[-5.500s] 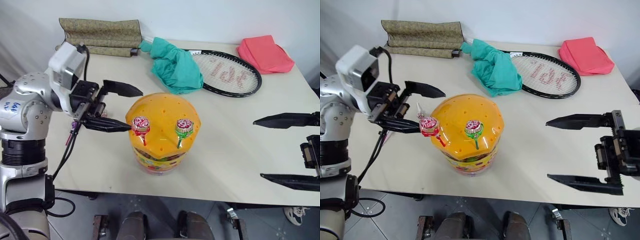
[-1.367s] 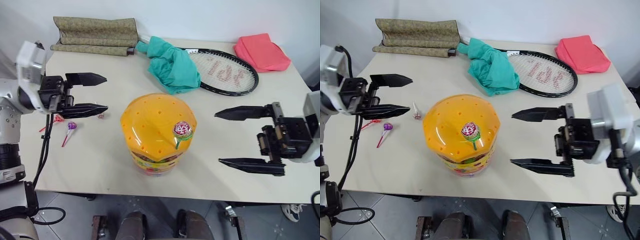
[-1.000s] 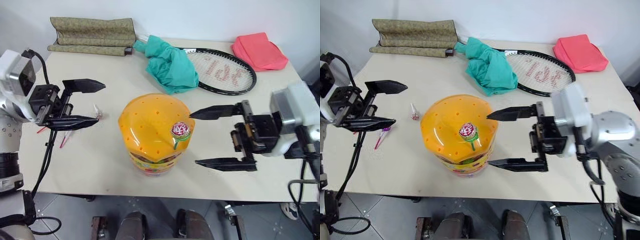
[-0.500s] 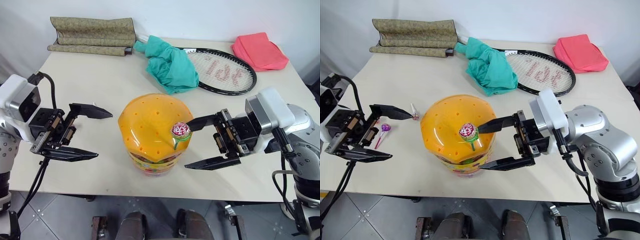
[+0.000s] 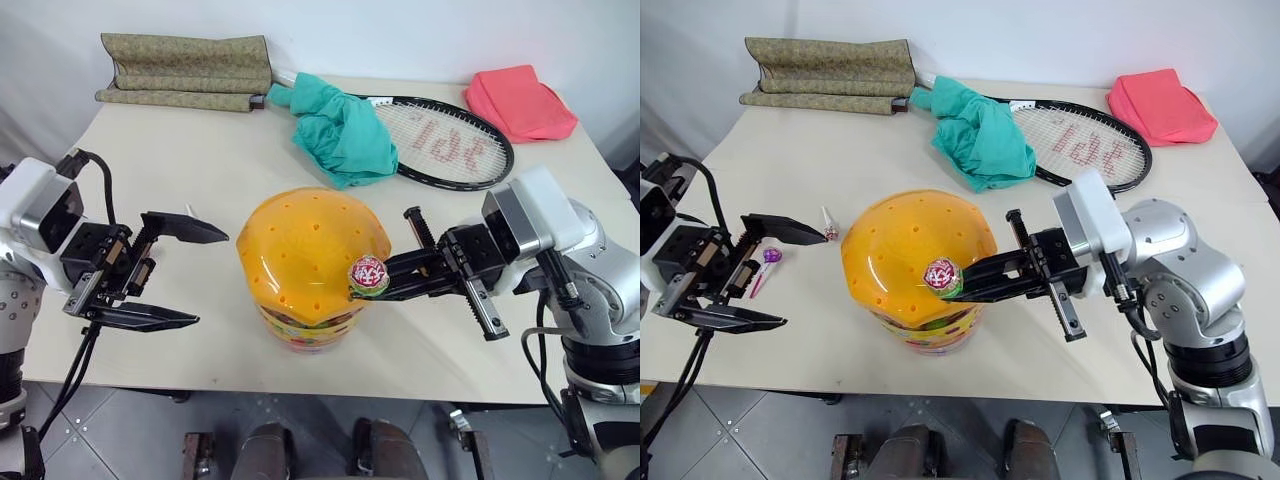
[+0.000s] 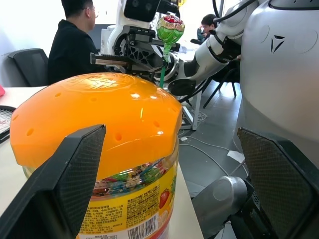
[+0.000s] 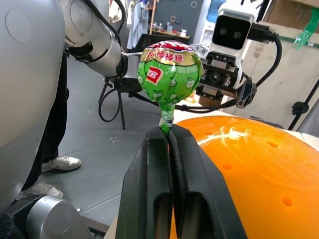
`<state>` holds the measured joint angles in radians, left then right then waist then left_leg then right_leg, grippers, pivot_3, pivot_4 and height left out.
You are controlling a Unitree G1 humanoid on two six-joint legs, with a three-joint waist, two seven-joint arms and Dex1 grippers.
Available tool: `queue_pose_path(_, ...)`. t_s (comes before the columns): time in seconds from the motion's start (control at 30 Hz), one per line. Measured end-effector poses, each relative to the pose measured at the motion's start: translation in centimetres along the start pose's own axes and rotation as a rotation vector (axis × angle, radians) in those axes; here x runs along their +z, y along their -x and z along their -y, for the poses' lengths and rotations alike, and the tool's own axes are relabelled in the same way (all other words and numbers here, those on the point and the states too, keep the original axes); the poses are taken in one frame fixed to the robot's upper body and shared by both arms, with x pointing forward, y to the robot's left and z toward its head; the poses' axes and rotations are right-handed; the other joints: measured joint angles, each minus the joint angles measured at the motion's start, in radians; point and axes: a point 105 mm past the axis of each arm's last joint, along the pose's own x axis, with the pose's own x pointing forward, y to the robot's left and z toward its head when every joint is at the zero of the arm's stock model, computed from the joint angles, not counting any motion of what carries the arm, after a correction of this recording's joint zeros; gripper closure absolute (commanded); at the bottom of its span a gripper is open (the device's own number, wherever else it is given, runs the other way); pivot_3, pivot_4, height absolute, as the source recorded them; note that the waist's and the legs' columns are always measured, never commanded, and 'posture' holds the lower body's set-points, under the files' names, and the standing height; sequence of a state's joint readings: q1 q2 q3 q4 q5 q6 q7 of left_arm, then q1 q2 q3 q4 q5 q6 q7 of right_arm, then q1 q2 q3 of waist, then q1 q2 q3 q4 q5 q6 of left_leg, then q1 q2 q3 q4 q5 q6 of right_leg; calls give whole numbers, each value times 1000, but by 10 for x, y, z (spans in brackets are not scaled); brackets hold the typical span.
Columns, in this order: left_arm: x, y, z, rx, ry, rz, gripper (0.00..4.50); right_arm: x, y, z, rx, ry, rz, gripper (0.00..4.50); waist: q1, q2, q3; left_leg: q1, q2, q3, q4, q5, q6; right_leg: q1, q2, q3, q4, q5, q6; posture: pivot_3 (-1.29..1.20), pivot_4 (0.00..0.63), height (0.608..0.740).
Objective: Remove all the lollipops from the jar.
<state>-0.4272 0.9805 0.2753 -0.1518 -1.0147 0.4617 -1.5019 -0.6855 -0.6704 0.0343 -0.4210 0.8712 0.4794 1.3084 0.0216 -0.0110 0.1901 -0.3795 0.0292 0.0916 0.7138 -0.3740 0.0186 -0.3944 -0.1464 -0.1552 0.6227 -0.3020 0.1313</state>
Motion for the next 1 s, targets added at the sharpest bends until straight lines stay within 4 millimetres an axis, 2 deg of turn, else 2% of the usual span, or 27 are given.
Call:
queue_pose_path(0.13,-1,-1,0,-3,-1,11,0,15,2,16,-19,48,16,4474,-2,1,0,0,0,0,0,0,0,0,0,0,0,0,0,0,150,740)
queue_pose_path(0.3,-1,0,0,1,1,13,0,39,22,42,-153,95,31,4474,1,1,1,0,0,0,0,0,0,0,0,0,0,0,0,0,150,740)
queue_pose_path(0.6,2,4,1,20,-10,15,0,55,54,57,-367,106,-43,4474,-1,2,1,0,0,1,-1,0,0,-1,0,0,0,0,0,0,150,740)
queue_pose_path(0.77,-1,13,3,71,5,-6,0,30,102,56,-618,-16,-232,4474,2,2,1,0,0,1,-1,0,0,-1,0,1,-1,0,0,0,150,740)
queue_pose_path(0.83,0,15,3,82,1,-18,0,20,113,55,-669,-65,-268,4474,-1,2,1,0,0,2,-1,0,0,-1,0,1,-1,0,0,0,150,740)
queue_pose_path(1.0,-11,42,3,221,68,-55,0,-36,179,28,-914,-370,-486,4474,0,3,2,0,0,3,-3,0,0,-1,0,1,-1,0,0,0,150,740)
